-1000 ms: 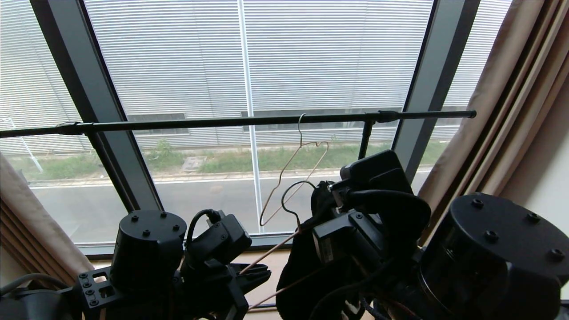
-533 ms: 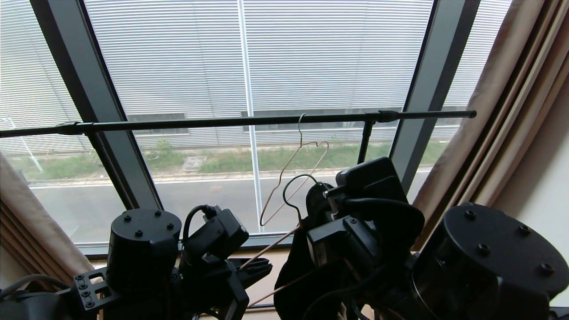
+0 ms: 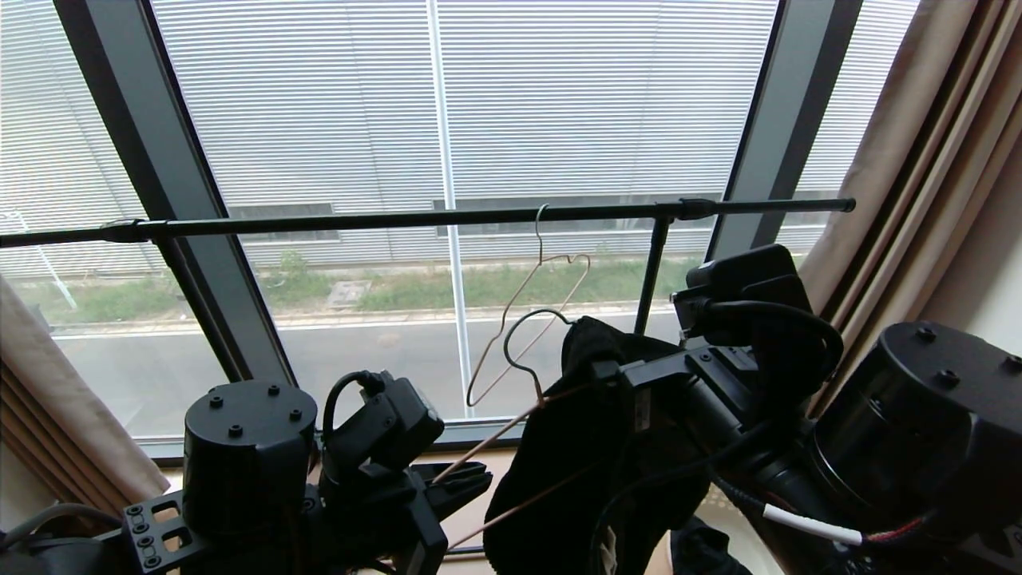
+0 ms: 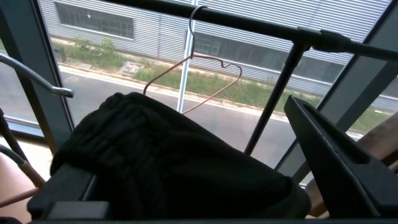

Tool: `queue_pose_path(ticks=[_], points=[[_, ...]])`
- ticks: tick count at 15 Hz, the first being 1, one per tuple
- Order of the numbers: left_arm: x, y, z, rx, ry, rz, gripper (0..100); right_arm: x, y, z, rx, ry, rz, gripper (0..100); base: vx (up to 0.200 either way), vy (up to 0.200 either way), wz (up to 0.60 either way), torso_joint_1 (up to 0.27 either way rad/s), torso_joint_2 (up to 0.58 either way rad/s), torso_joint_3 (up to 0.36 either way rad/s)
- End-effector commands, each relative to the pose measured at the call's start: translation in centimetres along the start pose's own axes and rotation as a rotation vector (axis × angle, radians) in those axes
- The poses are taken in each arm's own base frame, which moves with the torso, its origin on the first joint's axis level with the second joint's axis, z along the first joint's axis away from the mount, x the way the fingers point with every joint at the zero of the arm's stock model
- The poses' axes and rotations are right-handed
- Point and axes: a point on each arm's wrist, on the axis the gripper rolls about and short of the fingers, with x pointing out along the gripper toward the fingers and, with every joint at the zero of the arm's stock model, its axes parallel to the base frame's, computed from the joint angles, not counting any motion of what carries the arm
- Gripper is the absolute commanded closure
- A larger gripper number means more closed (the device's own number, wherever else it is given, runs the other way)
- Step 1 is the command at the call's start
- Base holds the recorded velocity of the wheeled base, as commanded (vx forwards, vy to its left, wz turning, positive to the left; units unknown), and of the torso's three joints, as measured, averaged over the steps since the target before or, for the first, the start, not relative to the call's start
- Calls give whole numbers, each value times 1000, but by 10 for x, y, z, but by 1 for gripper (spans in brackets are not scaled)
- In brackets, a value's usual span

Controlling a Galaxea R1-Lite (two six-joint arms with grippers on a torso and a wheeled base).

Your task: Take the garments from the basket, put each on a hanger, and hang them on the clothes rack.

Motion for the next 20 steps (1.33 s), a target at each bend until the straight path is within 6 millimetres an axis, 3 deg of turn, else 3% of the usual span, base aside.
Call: queue_pose_path(ticks=[1, 4, 8, 20], points=[[1, -1, -1, 2, 3, -6, 100, 3, 3, -3, -7, 7, 1, 0, 0, 0, 0, 0, 0, 0], [2, -11, 1, 18, -4, -44, 100, 12, 13, -4, -6, 5, 2, 0, 0, 0, 0, 0, 0, 0], [11, -8, -1, 15, -15, -33, 100, 8, 20, -11, -26, 23, 27, 0, 0, 0, 0, 0, 0, 0], [26, 10, 1, -33, -99, 51, 100, -4, 6, -5, -24, 14, 30, 0, 0, 0, 0, 0, 0, 0]])
